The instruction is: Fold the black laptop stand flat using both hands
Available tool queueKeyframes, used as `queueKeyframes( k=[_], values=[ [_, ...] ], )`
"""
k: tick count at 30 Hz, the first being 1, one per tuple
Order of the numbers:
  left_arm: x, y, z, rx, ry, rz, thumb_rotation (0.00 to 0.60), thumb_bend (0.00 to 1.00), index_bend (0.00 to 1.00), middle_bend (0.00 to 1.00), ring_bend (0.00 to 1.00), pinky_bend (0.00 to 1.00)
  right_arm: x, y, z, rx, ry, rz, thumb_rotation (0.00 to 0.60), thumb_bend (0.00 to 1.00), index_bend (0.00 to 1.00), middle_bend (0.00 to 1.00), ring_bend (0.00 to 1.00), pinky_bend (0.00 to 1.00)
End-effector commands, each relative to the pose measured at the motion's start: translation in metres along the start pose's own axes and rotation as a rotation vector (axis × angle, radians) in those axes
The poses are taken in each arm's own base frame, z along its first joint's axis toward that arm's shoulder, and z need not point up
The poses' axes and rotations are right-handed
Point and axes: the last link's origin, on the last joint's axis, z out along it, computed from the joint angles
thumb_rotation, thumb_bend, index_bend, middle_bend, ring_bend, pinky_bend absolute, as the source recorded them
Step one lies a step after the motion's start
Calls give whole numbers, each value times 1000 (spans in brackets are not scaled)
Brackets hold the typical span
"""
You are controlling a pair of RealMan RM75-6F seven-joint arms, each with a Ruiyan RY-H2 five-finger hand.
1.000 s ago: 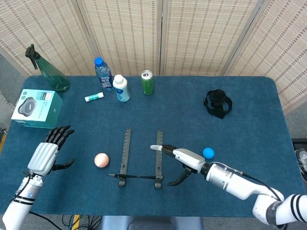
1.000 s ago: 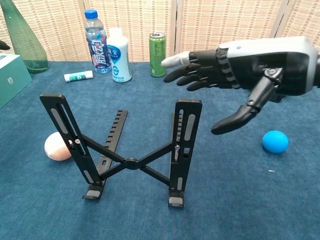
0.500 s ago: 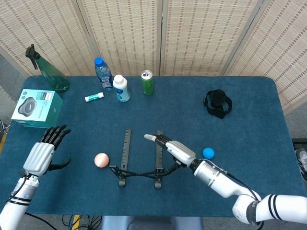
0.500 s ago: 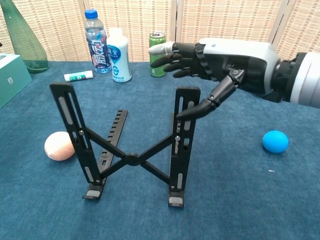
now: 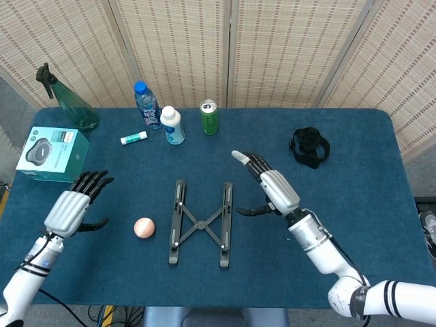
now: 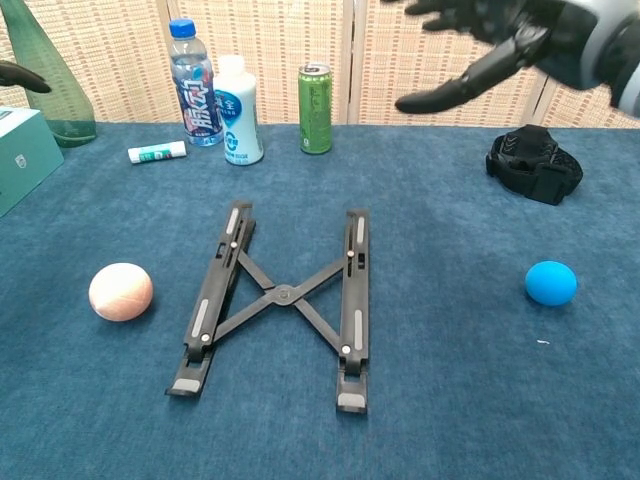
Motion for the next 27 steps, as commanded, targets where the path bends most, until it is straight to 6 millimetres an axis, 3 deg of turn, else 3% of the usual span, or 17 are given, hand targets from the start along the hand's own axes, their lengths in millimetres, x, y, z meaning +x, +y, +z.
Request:
queueKeyframes(
  k=[1,7,16,27],
  values=[
    [-3,7,25,-63,-34,31,600,188,88,25,5,0,17,-13,-13,68,17,-130,600,45,0,93,0,0],
    [-15,23,67,-163,-96,94,600,188,88,25,5,0,17,-17,-30,103,-59,-307,600,0,0,88,0,0],
    [-44,46,117,-271,-158,210,600,167,43,25,4,0,-5,-10,-40,144,-159,-476,600,0,0,81,0,0],
    [-81,61,146,-329,-182,245,600,142,2,25,4,0,-30,6,-37,184,-188,-635,600,0,0,52,0,0]
  ],
)
